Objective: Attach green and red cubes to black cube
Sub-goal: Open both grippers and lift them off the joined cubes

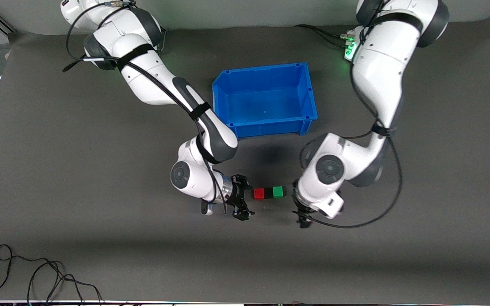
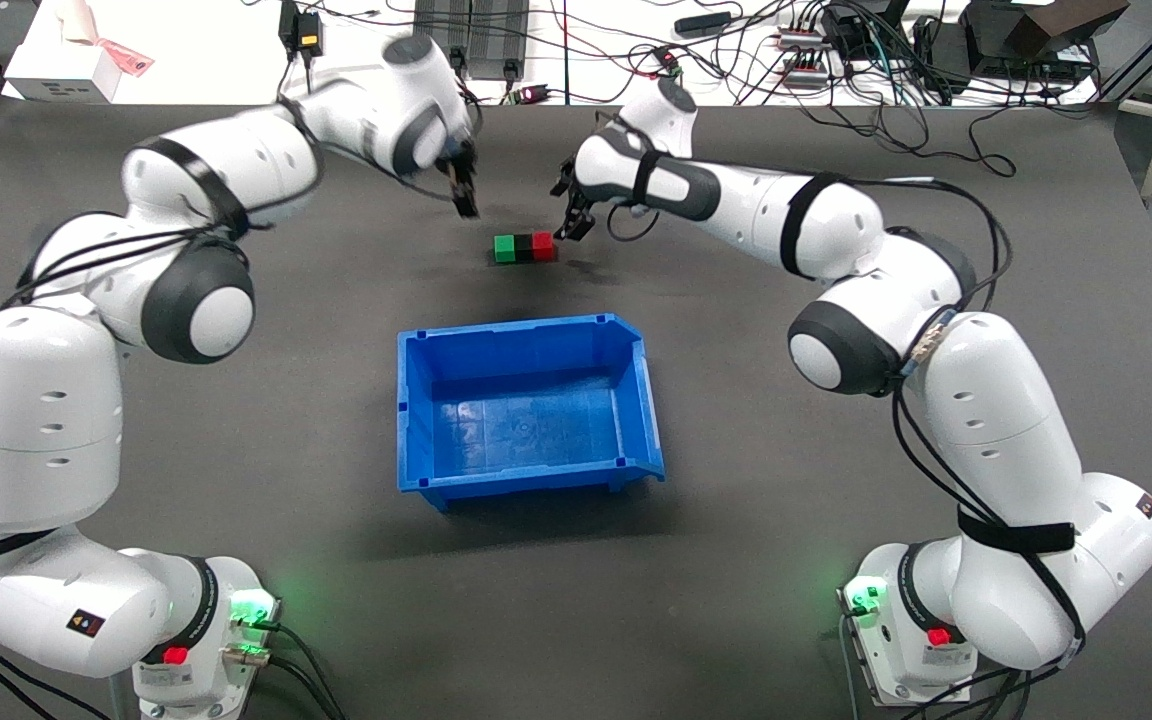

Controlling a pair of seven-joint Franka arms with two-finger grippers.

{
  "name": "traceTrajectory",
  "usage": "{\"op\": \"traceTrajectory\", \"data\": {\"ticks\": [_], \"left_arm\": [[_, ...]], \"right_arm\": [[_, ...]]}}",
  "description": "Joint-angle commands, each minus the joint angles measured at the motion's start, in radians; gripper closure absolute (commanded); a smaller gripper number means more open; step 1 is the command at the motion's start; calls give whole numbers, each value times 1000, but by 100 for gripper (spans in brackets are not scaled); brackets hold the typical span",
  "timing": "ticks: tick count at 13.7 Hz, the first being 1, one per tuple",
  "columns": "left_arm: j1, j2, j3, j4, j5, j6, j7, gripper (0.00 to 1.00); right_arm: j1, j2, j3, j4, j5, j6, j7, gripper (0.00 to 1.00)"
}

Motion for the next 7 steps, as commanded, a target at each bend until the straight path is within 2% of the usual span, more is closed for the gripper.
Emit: {"op": "traceTrajectory", "data": {"ticks": [1,3,5,7], "left_arm": [[62,-38,-7,80,44,-130,65,0],[81,-95,-5,79,44,-176,196,0],[143,-162,-8,74,34,-257,310,0],[192,-231,-10,74,34,-343,405,0]], "right_arm": [[-48,-186,-2,-133,-22,-127,-104,0],[-111,-267,-2,-156,-22,-294,-208,0],[-171,-336,-11,-162,-33,-463,-314,0],[-231,-402,-13,-181,-136,-579,-411,0]]}}
